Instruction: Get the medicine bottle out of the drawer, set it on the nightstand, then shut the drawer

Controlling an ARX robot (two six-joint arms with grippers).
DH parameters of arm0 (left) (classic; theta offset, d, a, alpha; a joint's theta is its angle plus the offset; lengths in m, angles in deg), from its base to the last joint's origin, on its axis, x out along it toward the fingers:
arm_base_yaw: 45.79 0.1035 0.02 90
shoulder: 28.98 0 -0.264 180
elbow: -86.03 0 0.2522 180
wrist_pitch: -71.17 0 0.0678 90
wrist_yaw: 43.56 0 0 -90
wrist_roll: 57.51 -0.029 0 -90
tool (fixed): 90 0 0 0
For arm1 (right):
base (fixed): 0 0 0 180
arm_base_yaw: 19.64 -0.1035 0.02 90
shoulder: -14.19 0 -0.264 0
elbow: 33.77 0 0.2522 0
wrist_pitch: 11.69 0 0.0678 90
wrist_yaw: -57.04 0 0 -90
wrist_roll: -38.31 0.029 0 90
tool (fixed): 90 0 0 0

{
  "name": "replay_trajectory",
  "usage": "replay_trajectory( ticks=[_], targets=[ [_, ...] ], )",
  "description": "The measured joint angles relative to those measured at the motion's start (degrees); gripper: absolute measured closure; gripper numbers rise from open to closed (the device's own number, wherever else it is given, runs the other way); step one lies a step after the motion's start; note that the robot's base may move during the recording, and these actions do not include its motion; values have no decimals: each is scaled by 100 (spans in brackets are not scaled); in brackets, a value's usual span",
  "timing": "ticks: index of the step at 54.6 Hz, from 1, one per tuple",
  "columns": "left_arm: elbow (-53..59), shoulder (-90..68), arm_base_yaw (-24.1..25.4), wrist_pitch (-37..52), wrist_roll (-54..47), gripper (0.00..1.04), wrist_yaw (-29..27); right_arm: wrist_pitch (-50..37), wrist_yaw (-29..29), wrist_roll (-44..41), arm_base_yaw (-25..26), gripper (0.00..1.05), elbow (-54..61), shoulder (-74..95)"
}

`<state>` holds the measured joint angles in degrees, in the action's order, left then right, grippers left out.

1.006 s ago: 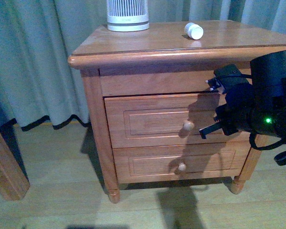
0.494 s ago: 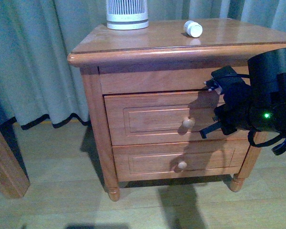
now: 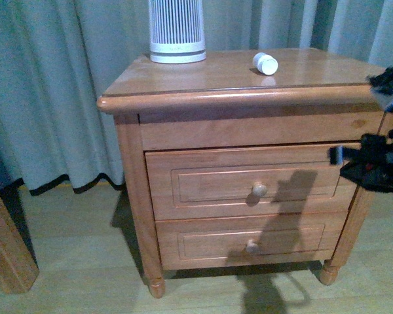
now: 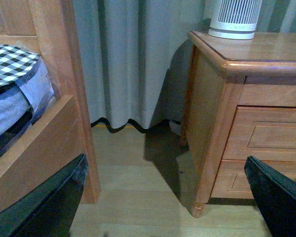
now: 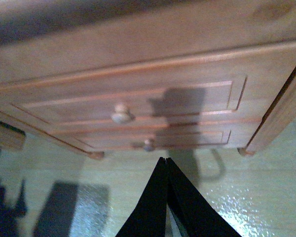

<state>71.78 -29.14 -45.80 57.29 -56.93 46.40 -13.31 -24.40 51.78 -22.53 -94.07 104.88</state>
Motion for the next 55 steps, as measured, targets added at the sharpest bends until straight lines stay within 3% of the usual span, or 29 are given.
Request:
replay_trajectory(
  ticks=[13,18,24,37,55],
  targets=[
    [0,0,0,0,-2,6,0,302,195,-155,730,101,243,-3814],
    [0,0,0,0,-2,6,0,1497,-673,-761,439,101,457,-5034],
    [0,0,0,0,0,6,-2,2105,-782,-1134,310,101,1550,-6559],
    [0,2,0,0,0,6,-2,2065,-844,-1294,308,101,2857,-7698],
    [0,0,0,0,0,6,0,1766,-841,-1311,306,101,3668,-8255]
  ],
)
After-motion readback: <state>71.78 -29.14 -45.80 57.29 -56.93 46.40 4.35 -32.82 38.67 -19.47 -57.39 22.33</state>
